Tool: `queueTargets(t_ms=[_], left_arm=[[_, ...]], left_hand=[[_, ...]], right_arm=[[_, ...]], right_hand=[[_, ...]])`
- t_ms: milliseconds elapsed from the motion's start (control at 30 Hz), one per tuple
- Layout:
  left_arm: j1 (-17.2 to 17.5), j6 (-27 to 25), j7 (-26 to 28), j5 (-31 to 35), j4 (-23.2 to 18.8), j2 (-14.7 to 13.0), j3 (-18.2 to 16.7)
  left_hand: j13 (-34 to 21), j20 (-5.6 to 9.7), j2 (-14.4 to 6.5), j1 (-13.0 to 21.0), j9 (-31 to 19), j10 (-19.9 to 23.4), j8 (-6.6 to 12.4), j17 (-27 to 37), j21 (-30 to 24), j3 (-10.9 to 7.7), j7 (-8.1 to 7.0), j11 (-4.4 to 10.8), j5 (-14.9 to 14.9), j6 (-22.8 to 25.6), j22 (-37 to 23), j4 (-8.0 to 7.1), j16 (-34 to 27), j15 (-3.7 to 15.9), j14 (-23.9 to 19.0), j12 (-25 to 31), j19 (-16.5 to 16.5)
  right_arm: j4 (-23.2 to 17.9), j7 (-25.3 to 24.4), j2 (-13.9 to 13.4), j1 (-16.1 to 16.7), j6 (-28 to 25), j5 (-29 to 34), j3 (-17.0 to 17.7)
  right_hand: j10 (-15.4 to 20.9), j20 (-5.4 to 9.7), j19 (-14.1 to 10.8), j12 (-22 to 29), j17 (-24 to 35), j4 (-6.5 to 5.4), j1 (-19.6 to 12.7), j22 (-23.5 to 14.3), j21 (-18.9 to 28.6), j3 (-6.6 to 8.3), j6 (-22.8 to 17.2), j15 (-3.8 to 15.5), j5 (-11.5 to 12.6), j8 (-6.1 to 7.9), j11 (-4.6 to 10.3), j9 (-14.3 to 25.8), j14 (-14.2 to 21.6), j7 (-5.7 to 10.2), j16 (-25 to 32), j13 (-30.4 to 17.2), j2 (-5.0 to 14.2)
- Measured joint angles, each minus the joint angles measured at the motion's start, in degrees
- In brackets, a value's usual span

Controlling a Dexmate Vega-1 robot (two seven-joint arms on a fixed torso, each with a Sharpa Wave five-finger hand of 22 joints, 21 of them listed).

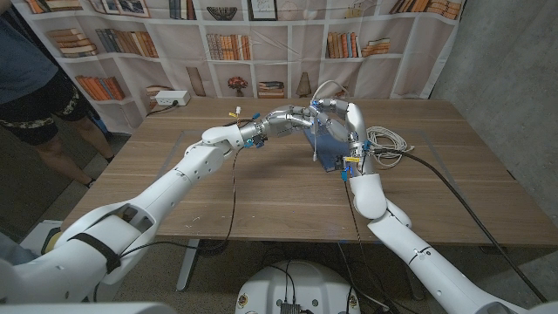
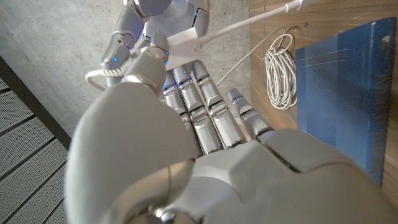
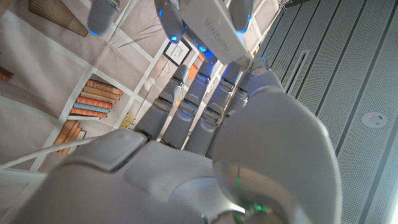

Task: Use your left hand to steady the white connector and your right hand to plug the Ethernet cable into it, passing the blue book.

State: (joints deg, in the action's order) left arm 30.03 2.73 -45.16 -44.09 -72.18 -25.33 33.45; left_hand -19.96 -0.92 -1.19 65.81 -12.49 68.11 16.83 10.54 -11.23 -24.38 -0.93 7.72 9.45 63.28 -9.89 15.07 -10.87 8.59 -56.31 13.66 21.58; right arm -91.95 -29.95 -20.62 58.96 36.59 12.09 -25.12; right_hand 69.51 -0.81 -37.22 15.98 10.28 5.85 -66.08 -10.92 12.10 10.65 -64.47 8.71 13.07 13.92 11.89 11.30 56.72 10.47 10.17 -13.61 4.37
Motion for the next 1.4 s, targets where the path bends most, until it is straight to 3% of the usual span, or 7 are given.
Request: queueTargets(t_ms=[700,1400], left_arm=[[0.1,0.0,0.2,0.6,-1.4,-0.9,0.4],[-0.4,0.6,-0.8,0.7,-0.3,-0.6,0.6]], left_hand=[[0.0,0.33,-0.2,0.2,0.0,-0.1,0.25,-0.2,0.0,0.00,0.01,-0.27,0.1,0.0,0.0,0.00,0.0,-0.09,-0.1,0.0,-0.3],[0.0,0.30,-0.2,0.2,0.1,-0.1,0.36,-0.1,0.0,0.00,0.01,-0.26,0.0,0.0,0.0,0.00,0.0,-0.09,-0.1,0.0,-0.3]], right_arm=[[-1.0,0.1,-0.4,0.4,-1.8,-0.7,-0.1],[-0.9,-1.1,-0.2,-0.5,-1.4,0.1,0.2]], right_hand=[[0.2,0.19,-0.6,0.1,-0.1,-0.08,0.2,0.0,0.5,-0.08,0.0,0.41,0.3,-0.46,0.23,0.0,0.8,0.00,0.2,-0.2,0.22],[0.2,0.19,-0.6,-0.1,-0.2,-0.08,0.0,0.0,0.5,-0.08,0.0,0.30,0.3,-0.15,0.19,0.0,0.9,0.00,0.2,-0.1,0.36]])
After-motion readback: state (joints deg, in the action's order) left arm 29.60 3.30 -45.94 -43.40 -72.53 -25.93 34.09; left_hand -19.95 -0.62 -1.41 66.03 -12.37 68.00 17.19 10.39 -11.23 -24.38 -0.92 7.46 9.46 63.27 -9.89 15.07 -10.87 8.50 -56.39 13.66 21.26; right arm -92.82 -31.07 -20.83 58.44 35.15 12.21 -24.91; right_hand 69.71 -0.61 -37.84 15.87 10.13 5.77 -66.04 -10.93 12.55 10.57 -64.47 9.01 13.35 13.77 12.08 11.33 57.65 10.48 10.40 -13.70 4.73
